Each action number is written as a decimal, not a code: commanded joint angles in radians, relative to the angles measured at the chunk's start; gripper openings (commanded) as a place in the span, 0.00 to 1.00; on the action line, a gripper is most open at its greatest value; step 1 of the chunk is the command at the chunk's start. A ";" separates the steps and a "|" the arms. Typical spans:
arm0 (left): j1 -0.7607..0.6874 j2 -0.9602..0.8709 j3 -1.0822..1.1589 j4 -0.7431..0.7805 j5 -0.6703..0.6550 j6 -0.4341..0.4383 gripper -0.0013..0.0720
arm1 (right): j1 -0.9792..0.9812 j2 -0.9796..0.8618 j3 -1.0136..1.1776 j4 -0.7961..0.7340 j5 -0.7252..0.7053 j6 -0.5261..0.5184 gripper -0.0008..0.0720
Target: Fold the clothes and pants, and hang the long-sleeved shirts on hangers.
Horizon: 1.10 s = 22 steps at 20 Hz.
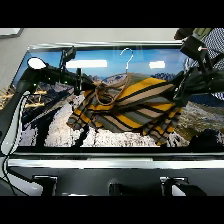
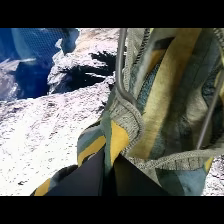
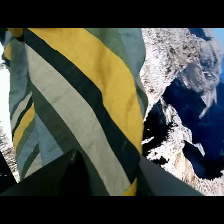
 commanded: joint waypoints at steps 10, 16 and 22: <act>-0.001 0.040 0.000 0.117 0.158 0.002 0.03 | 0.000 0.027 0.001 -0.111 -0.248 0.188 0.95; -0.001 0.103 0.000 0.259 0.211 -0.009 0.03 | 0.000 0.031 0.001 -0.129 -0.317 0.283 0.96; -0.002 0.164 0.000 0.266 0.201 0.000 0.03 | 0.000 -0.053 0.000 -0.100 -0.298 0.122 0.96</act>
